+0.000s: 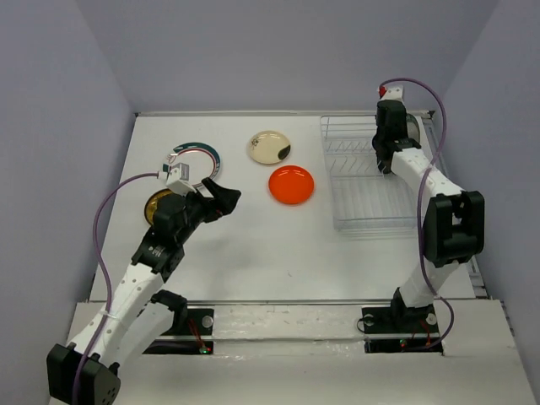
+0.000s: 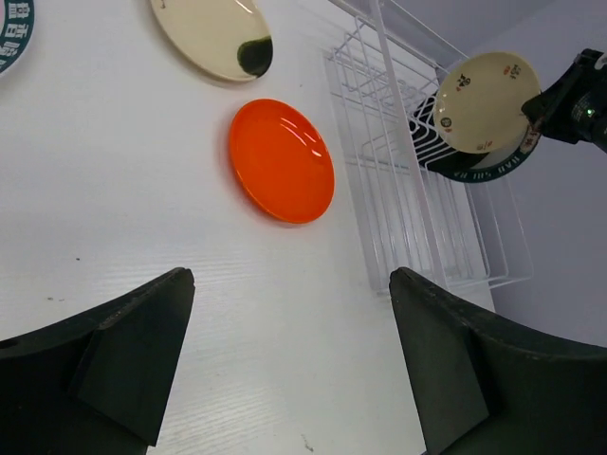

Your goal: Load the plates into the dish rack

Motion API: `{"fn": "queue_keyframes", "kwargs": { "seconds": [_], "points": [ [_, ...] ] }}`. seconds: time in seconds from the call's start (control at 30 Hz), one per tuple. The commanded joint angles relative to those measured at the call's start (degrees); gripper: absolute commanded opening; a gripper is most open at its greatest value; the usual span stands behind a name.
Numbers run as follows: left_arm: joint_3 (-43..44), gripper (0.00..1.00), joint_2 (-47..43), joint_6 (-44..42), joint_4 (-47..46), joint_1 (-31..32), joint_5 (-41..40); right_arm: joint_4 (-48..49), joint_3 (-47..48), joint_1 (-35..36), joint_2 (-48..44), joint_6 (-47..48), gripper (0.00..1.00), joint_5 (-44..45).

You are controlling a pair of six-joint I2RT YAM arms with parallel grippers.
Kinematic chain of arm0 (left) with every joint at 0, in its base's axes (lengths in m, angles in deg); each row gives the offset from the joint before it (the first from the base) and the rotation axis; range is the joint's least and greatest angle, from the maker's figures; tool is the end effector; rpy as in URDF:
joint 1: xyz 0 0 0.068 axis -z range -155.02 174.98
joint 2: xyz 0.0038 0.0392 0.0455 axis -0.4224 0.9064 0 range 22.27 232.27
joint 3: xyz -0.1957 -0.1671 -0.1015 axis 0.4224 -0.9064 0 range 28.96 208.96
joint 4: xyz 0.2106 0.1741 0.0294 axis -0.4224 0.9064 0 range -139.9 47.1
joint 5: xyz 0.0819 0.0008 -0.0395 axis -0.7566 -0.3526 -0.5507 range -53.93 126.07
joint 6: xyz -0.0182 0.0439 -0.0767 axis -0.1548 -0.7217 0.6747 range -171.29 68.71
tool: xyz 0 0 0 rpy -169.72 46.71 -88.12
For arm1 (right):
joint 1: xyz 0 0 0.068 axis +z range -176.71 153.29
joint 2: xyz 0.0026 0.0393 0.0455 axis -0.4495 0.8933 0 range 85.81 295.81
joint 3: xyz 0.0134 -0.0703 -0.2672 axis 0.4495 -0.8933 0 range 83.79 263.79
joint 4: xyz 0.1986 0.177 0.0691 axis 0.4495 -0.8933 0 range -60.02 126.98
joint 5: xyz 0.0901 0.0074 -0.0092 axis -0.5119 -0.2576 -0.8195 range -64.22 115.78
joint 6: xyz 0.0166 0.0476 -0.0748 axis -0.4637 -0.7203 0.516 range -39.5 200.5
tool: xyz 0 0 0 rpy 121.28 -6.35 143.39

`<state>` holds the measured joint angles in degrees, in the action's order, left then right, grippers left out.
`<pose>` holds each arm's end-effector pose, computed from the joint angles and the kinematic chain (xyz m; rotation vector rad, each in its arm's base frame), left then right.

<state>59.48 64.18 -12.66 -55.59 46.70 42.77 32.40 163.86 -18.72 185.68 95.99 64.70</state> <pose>0.2195 -0.0974 0.2848 -0.1652 1.7409 -0.8829 0.4573 0.0132 0.2896 0.0376 1.9726 -0.7594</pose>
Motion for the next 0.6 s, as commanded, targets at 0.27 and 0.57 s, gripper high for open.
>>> {"fn": "queue_keyframes", "kwargs": {
  "seconds": [0.27, 0.57],
  "points": [
    [-1.51, 0.94, -1.04, 8.65, 2.44, -4.74, -17.15, -1.83, -1.59, 0.36, 1.29, -10.55, 0.28, -4.46],
    [-1.51, 0.93, 3.00, 5.58, 10.70, -23.27, -13.39, -7.10, 0.61, 0.36, -3.27, -18.18, 0.82, -7.96]
  ]
}}
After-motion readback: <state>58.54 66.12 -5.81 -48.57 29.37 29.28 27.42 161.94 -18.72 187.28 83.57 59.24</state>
